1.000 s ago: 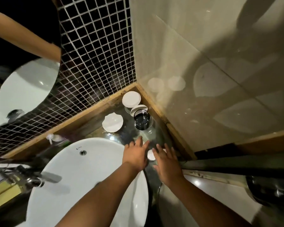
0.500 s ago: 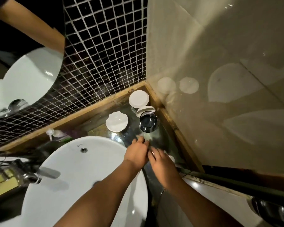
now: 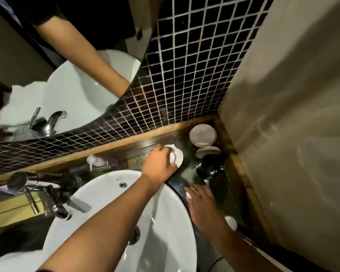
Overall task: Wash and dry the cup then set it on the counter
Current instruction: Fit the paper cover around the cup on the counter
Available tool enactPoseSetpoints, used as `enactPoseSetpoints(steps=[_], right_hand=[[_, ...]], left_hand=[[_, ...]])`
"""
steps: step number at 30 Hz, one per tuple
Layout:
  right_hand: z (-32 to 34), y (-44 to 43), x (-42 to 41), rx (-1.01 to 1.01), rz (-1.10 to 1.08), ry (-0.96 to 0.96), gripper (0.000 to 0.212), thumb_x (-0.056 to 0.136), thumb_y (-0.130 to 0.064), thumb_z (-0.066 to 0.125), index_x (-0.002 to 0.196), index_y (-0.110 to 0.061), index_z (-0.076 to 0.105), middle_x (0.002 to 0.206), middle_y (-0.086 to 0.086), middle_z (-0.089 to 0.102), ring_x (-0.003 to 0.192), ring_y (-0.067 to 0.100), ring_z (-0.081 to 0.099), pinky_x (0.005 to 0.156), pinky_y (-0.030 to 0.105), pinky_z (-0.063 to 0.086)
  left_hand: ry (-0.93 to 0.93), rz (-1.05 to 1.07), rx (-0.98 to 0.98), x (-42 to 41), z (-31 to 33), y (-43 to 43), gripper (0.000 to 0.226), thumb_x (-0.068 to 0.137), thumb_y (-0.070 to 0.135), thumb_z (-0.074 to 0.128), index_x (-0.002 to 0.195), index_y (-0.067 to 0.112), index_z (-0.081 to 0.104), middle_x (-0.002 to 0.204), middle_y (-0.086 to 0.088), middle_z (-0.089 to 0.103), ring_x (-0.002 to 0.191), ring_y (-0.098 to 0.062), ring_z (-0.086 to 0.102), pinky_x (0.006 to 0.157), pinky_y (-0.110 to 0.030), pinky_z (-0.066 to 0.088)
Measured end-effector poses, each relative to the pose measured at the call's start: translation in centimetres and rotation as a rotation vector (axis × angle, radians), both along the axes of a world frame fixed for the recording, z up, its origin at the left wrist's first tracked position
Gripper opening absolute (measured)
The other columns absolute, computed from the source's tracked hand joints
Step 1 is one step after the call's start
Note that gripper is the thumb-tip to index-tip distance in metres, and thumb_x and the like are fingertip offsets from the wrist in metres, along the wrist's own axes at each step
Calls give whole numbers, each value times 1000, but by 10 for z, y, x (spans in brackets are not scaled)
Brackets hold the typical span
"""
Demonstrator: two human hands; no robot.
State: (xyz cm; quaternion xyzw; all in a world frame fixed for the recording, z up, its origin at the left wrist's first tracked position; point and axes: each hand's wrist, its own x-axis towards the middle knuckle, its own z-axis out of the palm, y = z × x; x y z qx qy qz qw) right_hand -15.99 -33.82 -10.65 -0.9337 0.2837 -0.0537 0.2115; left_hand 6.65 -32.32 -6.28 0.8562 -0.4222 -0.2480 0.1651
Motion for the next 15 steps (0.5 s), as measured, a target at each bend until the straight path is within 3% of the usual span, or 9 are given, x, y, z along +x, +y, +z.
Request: enactPoseSetpoints(steps=[4, 6, 9, 11, 15], right_hand=[[3, -5, 49, -37, 45, 38, 41, 100, -17, 45, 140, -9, 53, 140, 10, 55, 129, 27, 48, 114, 35, 31], [13, -9, 65, -42, 52, 39, 42, 101, -16, 42, 141, -8, 51, 144, 8, 53, 133, 24, 43, 115, 34, 26], [31, -15, 79, 50, -86, -82, 33, 92, -6, 63, 125, -4, 64, 128, 10, 65, 122, 25, 52, 103, 40, 46], [42, -16, 83, 186, -199, -159, 31, 97, -9, 58, 128, -6, 61, 128, 11, 63, 121, 26, 53, 102, 41, 48], [49, -18, 91, 174, -221, -163, 28, 102, -15, 52, 130, -13, 56, 126, 9, 61, 116, 23, 51, 98, 42, 49]], left_hand=[[-8, -3, 35, 6, -9, -1, 50, 75, 33, 70, 124, 26, 63, 122, -3, 56, 106, -28, 60, 85, -33, 51], [-28, -13, 39, 6, -10, -2, 45, 78, 32, 69, 123, 26, 64, 124, -4, 57, 108, -28, 60, 81, -32, 49], [-61, -49, 70, 10, -9, -5, 45, 82, 37, 69, 125, 28, 62, 125, -6, 57, 112, -29, 58, 82, -34, 49], [-67, -87, 102, 13, -10, -6, 49, 83, 44, 68, 129, 29, 59, 127, -2, 59, 112, -26, 58, 83, -34, 50], [-74, -133, 78, 18, -10, -5, 42, 85, 41, 65, 124, 25, 63, 125, -4, 63, 104, -26, 63, 82, -33, 51]])
